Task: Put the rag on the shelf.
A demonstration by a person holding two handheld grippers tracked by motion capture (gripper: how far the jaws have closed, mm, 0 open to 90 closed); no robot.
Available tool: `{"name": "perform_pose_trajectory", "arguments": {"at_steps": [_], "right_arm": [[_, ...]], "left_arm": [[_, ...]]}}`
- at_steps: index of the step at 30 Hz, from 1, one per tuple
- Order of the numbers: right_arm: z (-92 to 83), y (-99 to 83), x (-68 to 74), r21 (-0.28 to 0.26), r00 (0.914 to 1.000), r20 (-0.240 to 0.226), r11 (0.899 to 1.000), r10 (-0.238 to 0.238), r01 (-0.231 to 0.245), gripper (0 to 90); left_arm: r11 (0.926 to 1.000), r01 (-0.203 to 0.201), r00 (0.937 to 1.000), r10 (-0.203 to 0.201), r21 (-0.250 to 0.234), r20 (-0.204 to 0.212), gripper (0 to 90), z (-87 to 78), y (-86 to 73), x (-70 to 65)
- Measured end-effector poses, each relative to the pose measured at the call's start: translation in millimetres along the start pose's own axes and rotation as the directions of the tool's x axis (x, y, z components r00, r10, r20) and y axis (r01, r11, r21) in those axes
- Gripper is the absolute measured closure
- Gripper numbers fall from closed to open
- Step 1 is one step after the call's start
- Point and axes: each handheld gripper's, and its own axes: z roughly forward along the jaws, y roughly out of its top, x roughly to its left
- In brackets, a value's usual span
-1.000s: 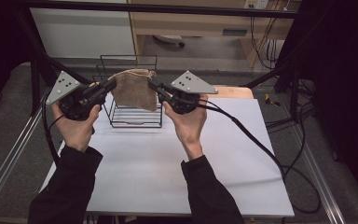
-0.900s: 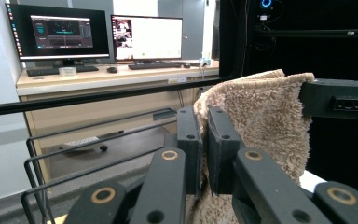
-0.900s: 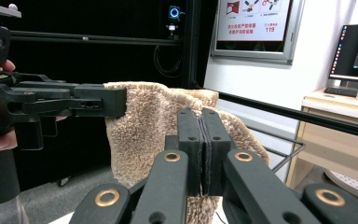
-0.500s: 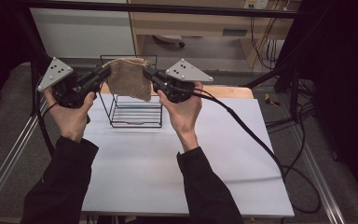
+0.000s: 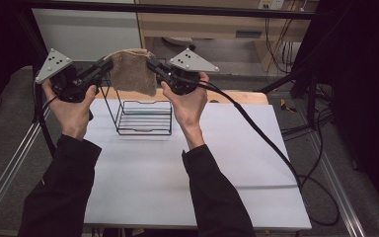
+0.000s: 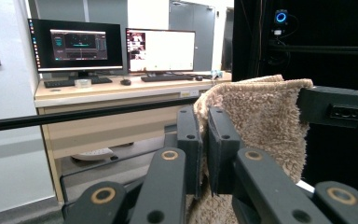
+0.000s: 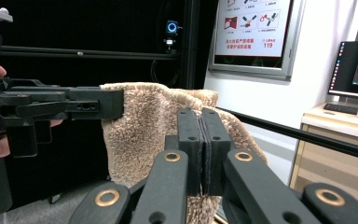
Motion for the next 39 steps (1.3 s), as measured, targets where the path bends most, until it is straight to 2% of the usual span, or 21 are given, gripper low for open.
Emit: {"name": "perform_pose_trajectory", "arguments": {"at_steps": [6,11,15,21,29,39], "right_arm": [[9.8,5.4,-7.6,-0.005,1.0000,0.003,1.000,-0.002,0.002,89.0],[17.8,6.0,-16.7,-0.005,1.0000,0.009,1.000,0.003,-0.003,89.0],[22.4,9.0,-20.9,-0.005,0.9999,0.012,1.000,-0.002,0.002,89.0],[30.5,12.9,-28.2,-0.005,0.9998,0.015,1.000,-0.010,0.010,89.0],[44.0,7.3,-43.2,0.009,0.9999,0.010,1.000,-0.002,0.002,89.0],[59.0,-8.1,-53.0,0.049,1.0000,0.000,0.999,-0.005,0.005,88.9]], "left_arm": [[1.0000,-0.009,0.9999,0.009,-0.001,-0.012,84.6,10.1,7.4,7.1],[1.0000,0.002,0.9999,-0.002,0.007,-0.016,84.6,21.4,10.7,10.9],[0.9999,-0.005,0.9997,0.006,0.015,-0.024,84.6,28.8,13.6,13.2],[0.9999,0.001,0.9995,-0.001,0.015,-0.033,84.6,35.0,15.4,20.2],[0.9997,0.004,0.9991,-0.003,0.023,-0.042,84.6,45.8,12.2,30.1],[0.9984,0.014,0.9987,-0.011,0.054,-0.049,84.6,55.2,-3.9,38.0]]}}
